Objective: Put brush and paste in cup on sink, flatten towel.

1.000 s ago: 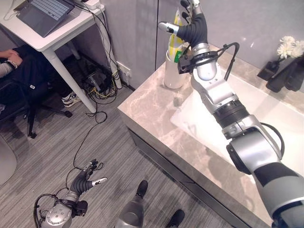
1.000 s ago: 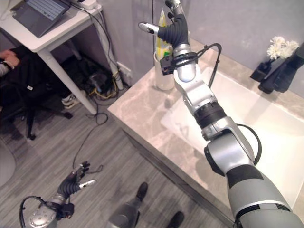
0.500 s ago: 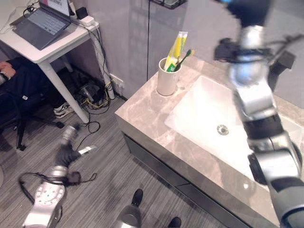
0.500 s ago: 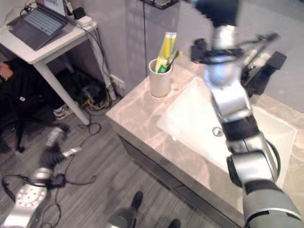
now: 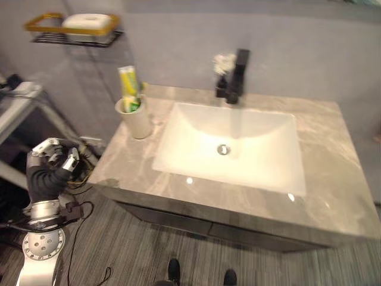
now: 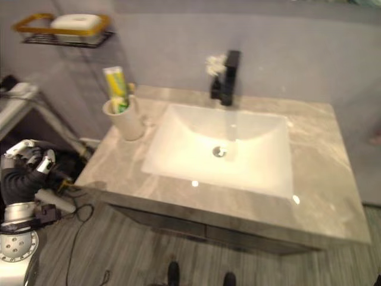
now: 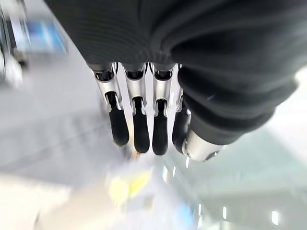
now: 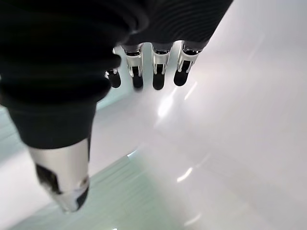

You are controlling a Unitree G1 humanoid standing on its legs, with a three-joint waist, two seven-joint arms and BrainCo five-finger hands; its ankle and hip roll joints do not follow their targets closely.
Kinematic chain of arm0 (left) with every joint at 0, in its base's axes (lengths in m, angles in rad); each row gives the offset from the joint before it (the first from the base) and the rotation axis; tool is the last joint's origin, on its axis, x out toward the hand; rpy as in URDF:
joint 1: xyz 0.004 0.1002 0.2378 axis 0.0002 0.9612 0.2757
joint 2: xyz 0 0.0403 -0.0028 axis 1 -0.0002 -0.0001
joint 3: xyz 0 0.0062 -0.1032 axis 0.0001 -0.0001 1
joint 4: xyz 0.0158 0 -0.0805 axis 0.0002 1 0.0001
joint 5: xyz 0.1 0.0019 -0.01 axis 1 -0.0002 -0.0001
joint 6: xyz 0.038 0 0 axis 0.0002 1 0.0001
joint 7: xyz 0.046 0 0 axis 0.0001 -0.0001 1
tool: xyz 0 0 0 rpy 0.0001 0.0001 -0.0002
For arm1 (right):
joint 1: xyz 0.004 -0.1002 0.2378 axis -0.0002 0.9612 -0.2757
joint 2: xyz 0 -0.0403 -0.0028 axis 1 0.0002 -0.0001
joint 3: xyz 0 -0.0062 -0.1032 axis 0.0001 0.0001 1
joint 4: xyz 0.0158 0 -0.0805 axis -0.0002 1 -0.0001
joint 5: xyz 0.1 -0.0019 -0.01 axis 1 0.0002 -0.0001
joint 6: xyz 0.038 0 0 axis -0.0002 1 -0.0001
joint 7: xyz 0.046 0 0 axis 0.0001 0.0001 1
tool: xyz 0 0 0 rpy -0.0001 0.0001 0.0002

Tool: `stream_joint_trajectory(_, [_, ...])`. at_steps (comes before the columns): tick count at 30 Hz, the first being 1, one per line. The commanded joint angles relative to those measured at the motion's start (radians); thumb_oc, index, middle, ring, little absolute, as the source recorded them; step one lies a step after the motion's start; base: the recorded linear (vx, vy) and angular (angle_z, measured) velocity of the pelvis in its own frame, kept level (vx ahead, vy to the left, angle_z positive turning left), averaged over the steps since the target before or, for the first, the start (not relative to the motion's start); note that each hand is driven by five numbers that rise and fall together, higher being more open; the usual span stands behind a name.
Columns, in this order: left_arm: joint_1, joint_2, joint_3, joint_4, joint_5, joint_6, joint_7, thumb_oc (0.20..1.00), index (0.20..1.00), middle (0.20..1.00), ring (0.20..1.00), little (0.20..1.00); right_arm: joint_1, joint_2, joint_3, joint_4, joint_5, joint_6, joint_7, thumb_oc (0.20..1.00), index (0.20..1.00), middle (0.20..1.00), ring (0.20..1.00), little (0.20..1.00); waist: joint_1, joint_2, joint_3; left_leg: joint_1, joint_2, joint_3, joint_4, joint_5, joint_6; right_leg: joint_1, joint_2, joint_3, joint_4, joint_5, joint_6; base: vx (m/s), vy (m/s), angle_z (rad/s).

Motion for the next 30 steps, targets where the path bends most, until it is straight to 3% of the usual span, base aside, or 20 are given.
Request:
stream_joint_trajectory(1, [-0.043, 0.063, -0.051, 0.140, 0.000, -0.005, -0.022, 0.200, 0.200, 0.200, 0.200, 0.200, -0.032, -0.021, -0.012, 0.052, 0.079, -0.024, -0.070, 1.000, 1.000, 1.000, 1.000, 1.000, -0.004, -0.018, -0.006, 0.033, 0.027, 0.042, 0.013, -0.046, -0.043, 0.003, -0.047, 0.028, 0.001, 0.027, 0.056, 0.02, 0.011, -0.30])
stream_joint_trajectory(2, [-0.049, 0.078, -0.066, 0.212, 0.027, 0.014, -0.019, 0.200, 0.200, 0.200, 0.200, 0.200, -0.005, 0.011, -0.036, 0.130, 0.161, -0.034, -0.081, 1.000, 1.000, 1.000, 1.000, 1.000, -0.035, -0.004, 0.000, 0.038, 0.031, 0.061, 0.013, -0.049, -0.041, -0.008, -0.046, 0.047, 0.001, 0.032, 0.056, 0.01, 0.011, -0.45])
stream_joint_trajectory(4, [-0.051, 0.078, -0.069, 0.270, 0.029, 0.027, -0.017, 0.200, 0.200, 0.200, 0.200, 0.200, 0.018, 0.019, -0.034, 0.247, 0.221, -0.034, -0.089, 1.000, 1.000, 1.000, 1.000, 1.000, -0.051, 0.005, 0.004, 0.042, 0.034, 0.080, 0.013, -0.052, -0.038, -0.021, -0.044, 0.067, 0.001, 0.038, 0.058, 0.01, 0.010, -0.38])
stream_joint_trajectory(11, [-0.110, 0.059, -0.026, 0.420, 0.016, 0.032, 0.029, 0.200, 0.200, 0.200, 0.200, 0.200, 0.095, 0.014, 0.034, 0.640, 0.345, 0.001, -0.027, 1.000, 1.000, 1.000, 1.000, 1.000, -0.075, 0.018, 0.017, 0.041, 0.042, 0.126, 0.013, -0.052, -0.041, -0.059, -0.041, 0.111, 0.001, 0.056, 0.056, 0.00, -0.005, -0.30])
stream_joint_trajectory(12, [-0.133, 0.057, -0.025, 0.429, 0.004, 0.030, 0.026, 0.200, 0.200, 0.200, 0.200, 0.200, 0.102, 0.016, 0.068, 0.798, 0.418, 0.008, 0.030, 1.000, 1.000, 1.000, 1.000, 1.000, -0.076, 0.021, 0.023, 0.036, 0.044, 0.129, 0.013, -0.050, -0.044, -0.068, -0.040, 0.115, 0.001, 0.060, 0.054, 0.00, -0.022, -0.26])
stream_joint_trajectory(14, [-0.144, 0.058, -0.022, 0.435, -0.003, 0.030, 0.023, 0.200, 0.200, 0.200, 0.200, 0.200, 0.098, 0.006, 0.096, 0.898, 0.458, 0.010, 0.066, 1.000, 1.000, 1.000, 1.000, 1.000, -0.074, 0.022, 0.025, 0.033, 0.044, 0.129, 0.013, -0.049, -0.046, -0.073, -0.040, 0.113, 0.001, 0.061, 0.053, 0.00, -0.031, -0.11])
stream_joint_trajectory(15, [-0.171, 0.068, -0.033, 0.451, 0.004, 0.028, 0.009, 0.200, 0.200, 0.200, 0.200, 0.200, 0.068, 0.021, 0.142, 1.075, 0.579, 0.016, 0.151, 1.000, 1.000, 1.000, 1.000, 1.000, -0.071, 0.027, 0.034, 0.025, 0.045, 0.127, 0.013, -0.045, -0.051, -0.078, -0.040, 0.110, 0.001, 0.061, 0.052, 0.00, -0.034, -0.01])
stream_joint_trajectory(17, [-0.186, 0.073, -0.036, 0.460, -0.003, 0.028, 0.007, 0.200, 0.200, 0.200, 0.200, 0.200, 0.051, 0.028, 0.179, 1.160, 0.640, 0.021, 0.212, 1.000, 1.000, 1.000, 1.000, 1.000, -0.068, 0.028, 0.038, 0.018, 0.045, 0.126, 0.013, -0.041, -0.054, -0.083, -0.041, 0.109, 0.001, 0.061, 0.051, 0.00, -0.016, 0.00])
stream_joint_trajectory(19, [-0.237, 0.091, -0.065, 0.497, -0.017, 0.035, -0.009, 0.200, 0.200, 0.200, 0.200, 0.200, 0.000, 0.064, 0.287, 1.392, 0.716, 0.088, 0.343, 1.000, 1.000, 1.000, 1.000, 1.000, -0.048, 0.036, 0.051, 0.007, 0.045, 0.120, 0.013, -0.038, -0.060, -0.089, -0.042, 0.099, 0.001, 0.054, 0.052, 0.02, -0.047, 0.01])
stream_joint_trajectory(23, [-0.301, 0.097, -0.092, 0.540, -0.034, 0.036, -0.011, 0.200, 0.200, 0.200, 0.200, 0.200, -0.061, 0.109, 0.421, 1.515, 0.654, 0.147, 0.414, 1.000, 1.000, 1.000, 1.000, 1.000, -0.033, 0.045, 0.062, -0.017, 0.044, 0.115, 0.013, -0.023, -0.064, -0.108, -0.043, 0.094, 0.001, 0.061, 0.048, 0.01, -0.024, 0.02])
stream_joint_trajectory(25, [-0.331, 0.094, -0.099, 0.535, -0.034, 0.045, -0.006, 0.200, 0.200, 0.200, 0.200, 0.200, -0.085, 0.157, 0.540, 1.539, 0.545, 0.182, 0.455, 1.000, 1.000, 1.000, 1.000, 1.000, -0.023, 0.049, 0.068, -0.029, 0.042, 0.109, 0.013, -0.016, -0.067, -0.114, -0.044, 0.088, 0.001, 0.061, 0.046, 0.02, -0.029, 0.02])
stream_joint_trajectory(27, [-0.394, 0.094, -0.109, 0.584, -0.042, 0.044, 0.019, 0.200, 0.200, 0.200, 0.200, 0.200, -0.109, 0.214, 0.771, 1.434, 0.316, 0.193, 0.476, 1.000, 1.000, 1.000, 1.000, 1.000, -0.012, 0.049, 0.083, -0.049, 0.042, 0.100, 0.013, -0.007, -0.074, -0.127, -0.043, 0.083, 0.001, 0.059, 0.043, 0.02, -0.049, 0.04])
stream_joint_trajectory(28, [-0.394, 0.094, -0.108, 0.584, -0.043, 0.043, 0.018, 0.200, 0.200, 0.200, 0.200, 0.200, -0.109, 0.215, 0.772, 1.433, 0.315, 0.194, 0.476, 1.000, 1.000, 1.000, 1.000, 1.000, -0.013, 0.048, 0.082, -0.053, 0.042, 0.100, 0.013, -0.003, -0.073, -0.130, -0.043, 0.083, 0.001, 0.062, 0.042, 0.02, -0.033, 0.17])
stream_joint_trajectory(29, [-0.431, 0.100, -0.106, 0.598, -0.035, 0.047, 0.050, 0.200, 0.200, 0.200, 0.200, 0.200, -0.094, 0.225, 0.906, 1.276, 0.203, 0.184, 0.505, 1.000, 1.000, 1.000, 1.000, 1.000, -0.013, 0.045, 0.096, -0.062, 0.043, 0.099, 0.013, -0.001, -0.078, -0.138, -0.042, 0.084, 0.001, 0.061, 0.042, 0.01, -0.031, 0.25])
stream_joint_trajectory(30, [-0.441, 0.104, -0.108, 0.604, -0.030, 0.048, 0.056, 0.200, 0.200, 0.200, 0.200, 0.200, -0.088, 0.225, 0.924, 1.231, 0.190, 0.183, 0.512, 1.000, 1.000, 1.000, 1.000, 1.000, -0.015, 0.043, 0.099, -0.070, 0.044, 0.100, 0.013, 0.003, -0.078, -0.146, -0.042, 0.084, 0.001, 0.065, 0.040, 0.02, -0.029, 0.22])
